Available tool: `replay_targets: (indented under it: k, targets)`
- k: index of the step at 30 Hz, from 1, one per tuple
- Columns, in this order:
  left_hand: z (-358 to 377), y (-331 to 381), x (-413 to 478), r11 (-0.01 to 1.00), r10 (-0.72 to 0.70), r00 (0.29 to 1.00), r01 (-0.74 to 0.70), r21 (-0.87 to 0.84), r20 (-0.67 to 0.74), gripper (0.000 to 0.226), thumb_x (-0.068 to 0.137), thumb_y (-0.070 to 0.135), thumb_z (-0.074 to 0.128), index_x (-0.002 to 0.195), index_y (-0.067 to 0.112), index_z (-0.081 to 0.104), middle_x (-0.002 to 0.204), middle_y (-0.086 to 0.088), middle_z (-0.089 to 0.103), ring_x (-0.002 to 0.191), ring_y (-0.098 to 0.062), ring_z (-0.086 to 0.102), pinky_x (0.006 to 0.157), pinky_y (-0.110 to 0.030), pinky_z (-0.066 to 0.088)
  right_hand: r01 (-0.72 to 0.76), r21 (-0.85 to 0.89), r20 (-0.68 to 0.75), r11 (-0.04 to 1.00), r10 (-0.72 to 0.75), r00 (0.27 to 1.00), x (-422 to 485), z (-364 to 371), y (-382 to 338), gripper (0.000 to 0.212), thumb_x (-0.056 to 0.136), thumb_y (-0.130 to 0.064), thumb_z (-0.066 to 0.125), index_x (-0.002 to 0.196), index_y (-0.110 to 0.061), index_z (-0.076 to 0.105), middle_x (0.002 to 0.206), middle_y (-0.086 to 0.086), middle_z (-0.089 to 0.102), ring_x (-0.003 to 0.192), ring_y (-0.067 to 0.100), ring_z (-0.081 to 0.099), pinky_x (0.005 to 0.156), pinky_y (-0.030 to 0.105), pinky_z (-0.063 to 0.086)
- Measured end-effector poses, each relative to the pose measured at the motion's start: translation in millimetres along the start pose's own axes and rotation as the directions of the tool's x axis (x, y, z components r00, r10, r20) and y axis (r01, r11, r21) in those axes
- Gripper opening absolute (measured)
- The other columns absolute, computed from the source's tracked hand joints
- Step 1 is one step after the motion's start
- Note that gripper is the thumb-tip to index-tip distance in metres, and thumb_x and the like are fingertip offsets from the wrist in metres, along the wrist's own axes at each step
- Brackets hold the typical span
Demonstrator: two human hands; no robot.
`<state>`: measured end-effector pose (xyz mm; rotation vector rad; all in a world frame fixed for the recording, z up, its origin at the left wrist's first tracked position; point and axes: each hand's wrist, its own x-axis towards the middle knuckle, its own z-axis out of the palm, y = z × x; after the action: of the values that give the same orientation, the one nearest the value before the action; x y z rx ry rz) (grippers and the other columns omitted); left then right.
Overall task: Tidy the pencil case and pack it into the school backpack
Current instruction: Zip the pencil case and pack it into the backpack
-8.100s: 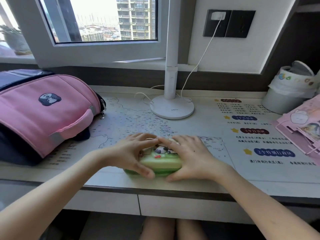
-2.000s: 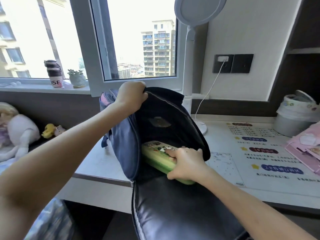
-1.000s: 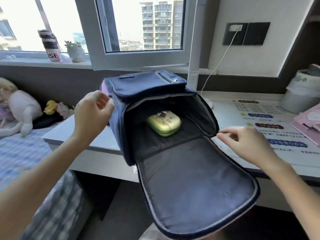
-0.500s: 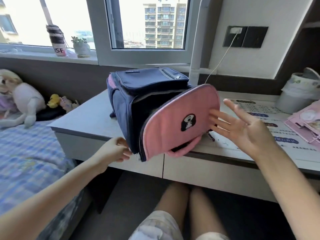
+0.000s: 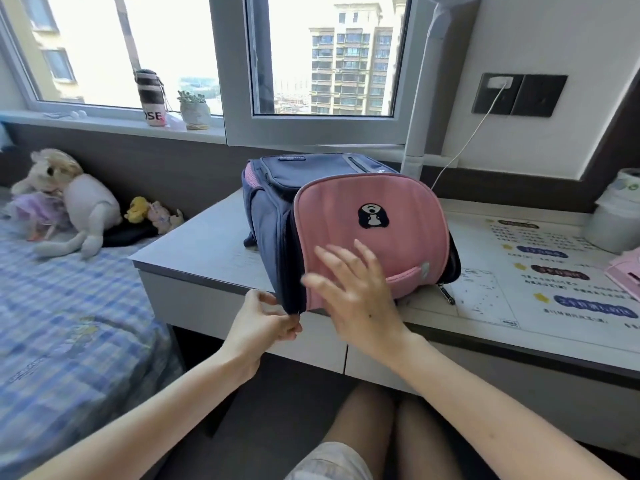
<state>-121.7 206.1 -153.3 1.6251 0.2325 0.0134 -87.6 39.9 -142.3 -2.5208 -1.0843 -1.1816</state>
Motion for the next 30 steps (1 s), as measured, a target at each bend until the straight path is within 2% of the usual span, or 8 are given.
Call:
replay_targets:
  k: [5,10,15,19,22,24,27,30]
  targets:
    - [4,17,-4,0.995,0.083,0.996,-0.082,0.065,-0.014,0.037,0.07,-0.002,0.065,0.099,0.004,0.043,0.076,-0.014,0.061,0.065,-0.02,0.058,0.062,-0.03,0.052,0.005,0.095,0.108,0.995,-0.015,0.994,-1,16,-6,0.024,0.065,-0.037,0.074,0.085,-0.026,0.066,0.144,0.02,0.039,0.136,0.031,0.032,0.11,0.06,0.015]
    - [4,32,-5,0.972,0.161,0.986,-0.167,0.162,0.052,0.029,0.07,0.001,0.06,0.09,0.01,0.041,0.056,-0.007,0.058,0.053,-0.013,0.053,0.053,-0.025,0.045,-0.135,0.202,-0.01,0.97,0.14,0.99,14,18,-12,0.016,0.075,-0.033,0.06,0.069,-0.021,0.068,0.138,0.02,0.047,0.131,0.029,0.04,0.108,0.059,0.018]
    - [-21,59,4,0.95,0.193,0.958,-0.237,0.204,0.213,0.024,0.07,0.022,0.059,0.086,0.009,0.046,0.058,-0.009,0.059,0.05,-0.017,0.05,0.053,-0.028,0.044,-0.086,0.105,-0.038,0.991,0.091,0.995,10,16,-14,0.018,0.079,-0.033,0.065,0.068,-0.019,0.069,0.135,0.02,0.05,0.128,0.03,0.044,0.107,0.062,0.021]
    - [-33,71,17,0.726,0.489,0.866,-0.471,0.501,0.106,0.04,0.085,0.051,0.051,0.085,0.012,0.05,0.075,-0.007,0.06,0.068,-0.021,0.055,0.067,-0.033,0.044,0.084,-0.088,-0.119,0.993,-0.094,0.988,5,12,-14,0.012,0.082,-0.018,0.064,0.07,-0.019,0.067,0.131,0.014,0.052,0.12,0.028,0.047,0.106,0.062,0.023]
    - [-17,74,26,0.641,0.594,0.798,-0.544,0.542,0.097,0.034,0.092,0.038,0.045,0.077,0.008,0.04,0.062,-0.001,0.046,0.058,-0.017,0.043,0.056,-0.028,0.034,0.178,-0.213,-0.205,0.961,-0.222,0.953,5,7,-15,0.037,0.087,-0.007,0.036,0.071,-0.02,0.066,0.114,0.005,0.046,0.101,0.023,0.047,0.094,0.048,0.033]
    - [-6,74,35,0.615,0.603,0.786,-0.567,0.548,0.136,0.029,0.092,0.027,0.045,0.071,0.01,0.035,0.058,0.0,0.041,0.056,-0.018,0.037,0.054,-0.031,0.03,0.171,-0.227,-0.257,0.959,-0.228,0.939,9,3,-17,0.035,0.082,-0.003,0.037,0.07,-0.02,0.066,0.105,0.001,0.045,0.091,0.02,0.045,0.082,0.041,0.033]
    - [-3,75,43,0.747,0.466,0.84,-0.542,0.385,0.278,0.022,0.091,0.021,0.046,0.075,0.006,0.044,0.064,-0.009,0.046,0.06,-0.014,0.04,0.057,-0.029,0.034,0.127,-0.216,-0.357,0.968,-0.2,0.912,22,-6,-22,0.029,0.082,-0.004,0.044,0.068,-0.019,0.065,0.095,-0.003,0.046,0.083,0.019,0.045,0.075,0.037,0.03]
    - [-13,75,42,0.901,0.378,0.851,-0.429,0.069,0.364,0.031,0.096,0.029,0.039,0.072,0.011,0.04,0.064,-0.003,0.037,0.055,-0.01,0.035,0.056,-0.025,0.032,-0.07,-0.089,-0.421,0.994,0.026,0.907,40,-21,-18,0.02,0.086,-0.014,0.057,0.07,-0.02,0.068,0.085,-0.002,0.055,0.081,0.02,0.047,0.076,0.037,0.028]
